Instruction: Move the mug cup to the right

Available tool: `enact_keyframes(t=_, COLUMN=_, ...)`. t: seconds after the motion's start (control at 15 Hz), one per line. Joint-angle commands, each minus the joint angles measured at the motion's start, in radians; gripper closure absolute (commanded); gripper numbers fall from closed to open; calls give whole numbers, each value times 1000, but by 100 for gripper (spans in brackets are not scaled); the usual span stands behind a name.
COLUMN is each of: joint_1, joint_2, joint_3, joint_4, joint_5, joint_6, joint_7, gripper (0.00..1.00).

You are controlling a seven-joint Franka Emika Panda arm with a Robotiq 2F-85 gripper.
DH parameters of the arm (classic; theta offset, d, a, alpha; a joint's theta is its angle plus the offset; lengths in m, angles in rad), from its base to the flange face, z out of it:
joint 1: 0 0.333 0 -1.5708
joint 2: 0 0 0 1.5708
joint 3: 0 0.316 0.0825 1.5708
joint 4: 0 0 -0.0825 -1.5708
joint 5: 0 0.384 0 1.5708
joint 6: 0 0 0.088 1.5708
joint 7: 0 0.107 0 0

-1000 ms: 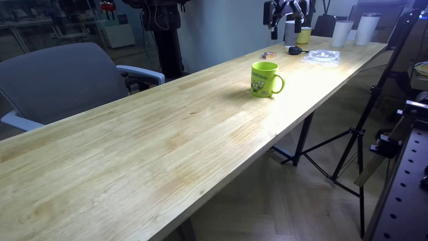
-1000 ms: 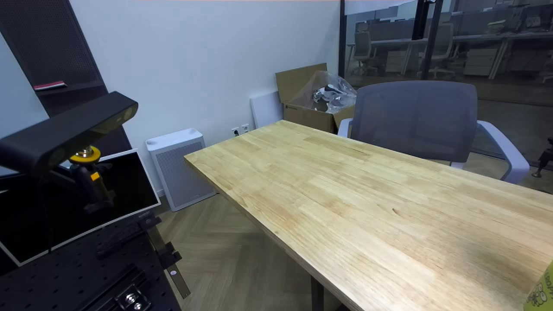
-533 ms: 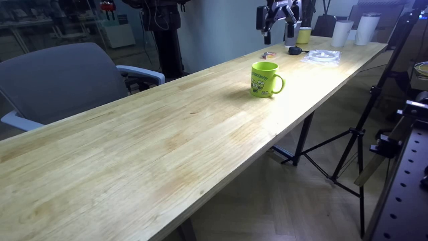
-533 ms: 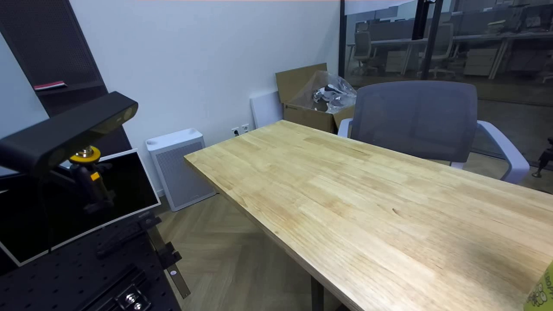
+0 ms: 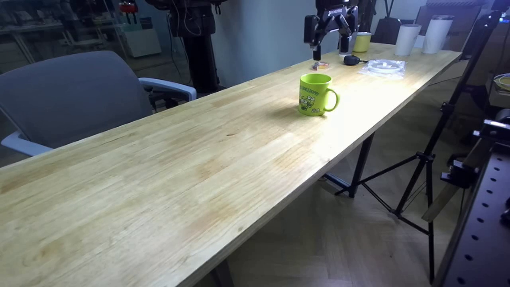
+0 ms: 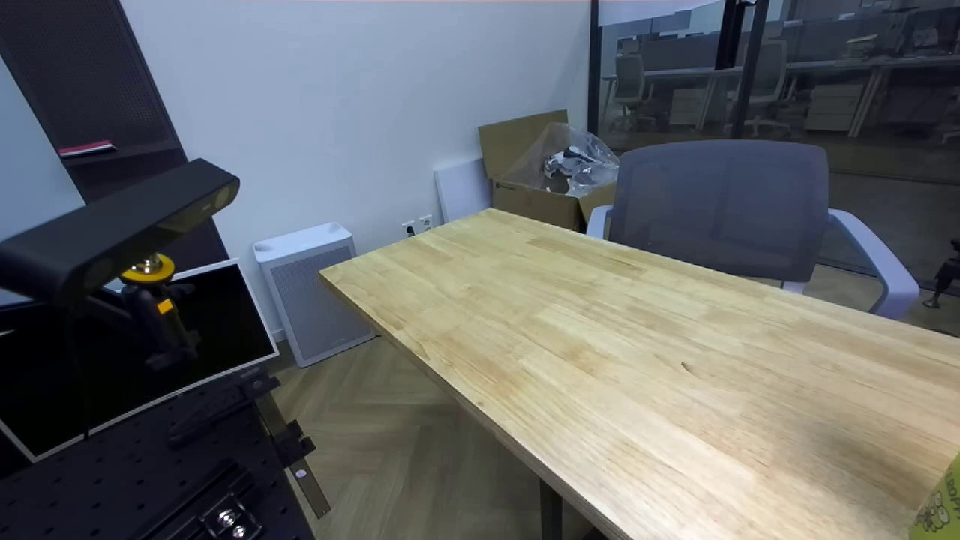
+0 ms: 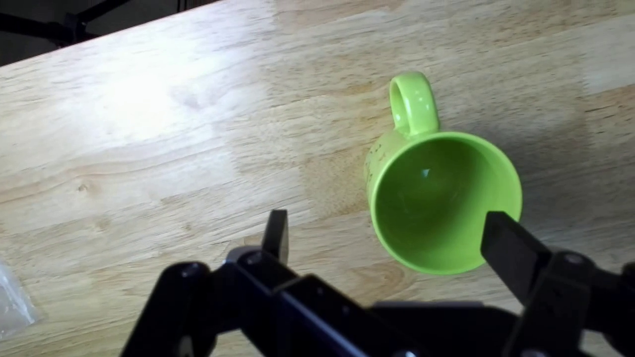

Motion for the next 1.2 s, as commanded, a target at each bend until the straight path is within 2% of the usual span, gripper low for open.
enact_keyframes(t=0.0, joint_1=-18, joint_2=-3, joint_3=14, joint_4=-13, joint_5=16, joint_6=12, joint_7=-3, gripper=0)
enact_keyframes(t=1.13, joint_1=-98, joint_2=136, joint_3=32, joint_4=84, joint_5=67, joint_6=84, joint_7=-32, gripper=0)
